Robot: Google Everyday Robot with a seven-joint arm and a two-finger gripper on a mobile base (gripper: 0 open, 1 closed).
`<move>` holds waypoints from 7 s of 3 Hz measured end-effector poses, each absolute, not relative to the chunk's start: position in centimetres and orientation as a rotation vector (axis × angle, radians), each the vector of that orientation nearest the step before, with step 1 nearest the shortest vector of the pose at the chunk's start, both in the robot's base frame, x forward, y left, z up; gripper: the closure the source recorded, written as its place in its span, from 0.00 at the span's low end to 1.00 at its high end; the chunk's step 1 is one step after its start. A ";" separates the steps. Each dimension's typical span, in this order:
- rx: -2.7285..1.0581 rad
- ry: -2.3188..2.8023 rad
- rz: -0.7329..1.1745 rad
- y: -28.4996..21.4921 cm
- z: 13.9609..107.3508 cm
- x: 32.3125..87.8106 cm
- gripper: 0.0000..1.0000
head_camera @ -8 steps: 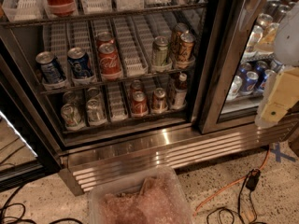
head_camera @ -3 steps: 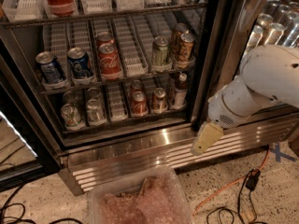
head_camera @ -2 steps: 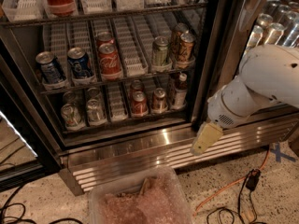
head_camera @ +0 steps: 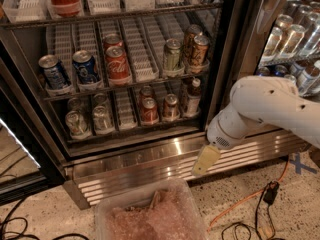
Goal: Pick coke can from bottom shelf of fridge
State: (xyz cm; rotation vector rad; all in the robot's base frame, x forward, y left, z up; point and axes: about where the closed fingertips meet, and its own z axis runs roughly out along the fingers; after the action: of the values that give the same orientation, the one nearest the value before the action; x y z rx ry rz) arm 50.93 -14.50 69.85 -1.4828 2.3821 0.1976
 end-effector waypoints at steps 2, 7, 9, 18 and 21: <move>-1.226 2.509 0.290 -13.0 59.6 51.4 0.00; -0.810 2.300 0.398 -11.2 60.6 58.8 0.00; -0.707 2.164 0.422 -9.6 61.7 61.9 0.00; -0.823 1.818 0.588 3.6 58.2 67.0 0.00; -0.819 1.728 0.517 5.2 59.8 70.0 0.00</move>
Offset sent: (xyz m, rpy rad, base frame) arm 0.0163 0.0207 -0.1472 0.1518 0.0197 -0.3553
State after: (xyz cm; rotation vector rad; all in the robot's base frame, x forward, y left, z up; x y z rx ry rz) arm 69.96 5.16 59.75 -0.8190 1.7279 0.5169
